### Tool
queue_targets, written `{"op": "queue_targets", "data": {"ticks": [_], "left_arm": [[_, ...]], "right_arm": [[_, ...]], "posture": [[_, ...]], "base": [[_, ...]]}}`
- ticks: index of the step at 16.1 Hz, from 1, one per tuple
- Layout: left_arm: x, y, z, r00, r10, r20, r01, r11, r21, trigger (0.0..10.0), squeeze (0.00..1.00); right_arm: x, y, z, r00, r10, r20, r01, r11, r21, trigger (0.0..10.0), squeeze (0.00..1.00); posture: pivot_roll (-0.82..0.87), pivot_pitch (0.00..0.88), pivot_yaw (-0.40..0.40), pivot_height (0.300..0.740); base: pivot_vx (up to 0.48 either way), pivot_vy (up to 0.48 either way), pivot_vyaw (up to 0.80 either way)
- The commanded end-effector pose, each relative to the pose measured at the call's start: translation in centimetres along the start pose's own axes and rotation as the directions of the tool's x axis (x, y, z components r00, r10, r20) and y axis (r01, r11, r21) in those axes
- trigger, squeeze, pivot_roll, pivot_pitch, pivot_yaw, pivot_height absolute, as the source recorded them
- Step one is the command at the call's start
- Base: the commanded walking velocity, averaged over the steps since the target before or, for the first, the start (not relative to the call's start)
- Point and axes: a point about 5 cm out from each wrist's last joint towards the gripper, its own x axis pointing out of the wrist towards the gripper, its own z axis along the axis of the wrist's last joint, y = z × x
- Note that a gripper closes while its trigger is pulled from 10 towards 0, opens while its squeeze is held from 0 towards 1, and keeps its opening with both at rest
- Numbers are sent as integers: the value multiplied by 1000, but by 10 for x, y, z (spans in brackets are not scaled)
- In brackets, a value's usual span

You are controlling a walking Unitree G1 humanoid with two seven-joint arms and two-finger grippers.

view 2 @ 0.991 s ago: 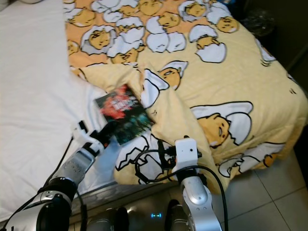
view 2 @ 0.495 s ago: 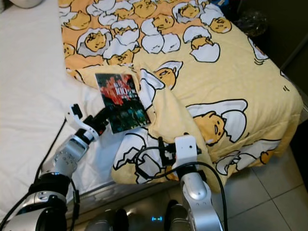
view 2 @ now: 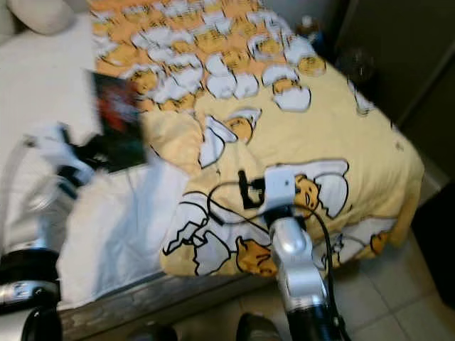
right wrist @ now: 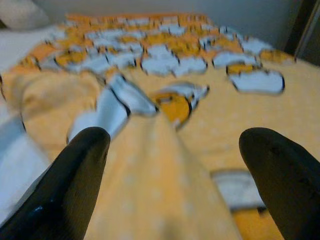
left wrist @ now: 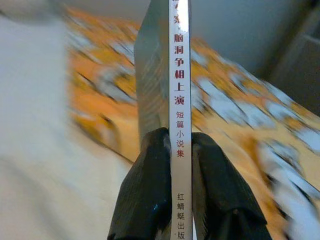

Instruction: Clean up the room

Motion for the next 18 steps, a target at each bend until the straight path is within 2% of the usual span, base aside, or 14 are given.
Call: {"op": "queue_targets", "data": {"ticks": [1,2,3,5,6,8,9,10,12,16,18], "left_arm": [[-4,6,5,998,60,25,-61,998,30,0,0],[-17,8,3,992,121,31,-123,989,78,0,0],[-39,6,-4,986,162,25,-164,979,120,0,0],[-55,1,-10,982,186,12,-186,970,155,0,0],[-64,-1,-15,965,259,29,-261,960,102,0,0],[-64,-8,-26,960,279,3,-277,952,129,0,0],[-61,-14,-28,961,278,-5,-275,951,141,706,0],[-59,-17,-28,962,274,-12,-267,946,181,10000,0],[-55,-24,-22,975,221,4,-214,940,266,10000,0],[-48,-24,-24,985,170,-33,-155,951,267,10000,0],[-44,-25,-30,988,137,-68,-106,936,336,10000,0]], "right_arm": [[4,0,-1,1000,11,-2,-11,1000,26,10000,0],[16,-3,4,1000,11,9,-11,998,56,10000,0],[25,-5,9,1000,15,12,-16,995,101,10000,0],[29,-6,8,1000,19,0,-19,993,120,10000,0],[33,-8,5,999,27,-24,-23,989,143,10000,0],[38,-7,2,998,44,-41,-38,988,151,10000,0],[41,-5,2,998,58,-35,-51,986,157,10000,0],[43,-3,2,997,64,-39,-58,988,142,10000,0],[44,2,0,996,82,-34,-78,990,119,10000,0],[40,10,-3,995,103,-15,-101,989,107,10000,0],[36,9,-6,996,85,7,-85,989,123,10000,0]], "posture": [[-12,0,27,740],[26,0,2,740],[46,0,-15,740],[65,0,-32,740],[99,0,-63,740],[122,0,-93,740],[127,0,-103,740],[130,0,-107,740],[126,0,-105,740],[97,0,-75,740],[83,0,-55,740]], "base": [[0,0,0],[0,0,0],[0,0,675],[0,0,647],[0,0,581],[0,0,563],[0,0,556],[0,0,0],[0,0,0],[0,480,0],[0,480,0]]}}
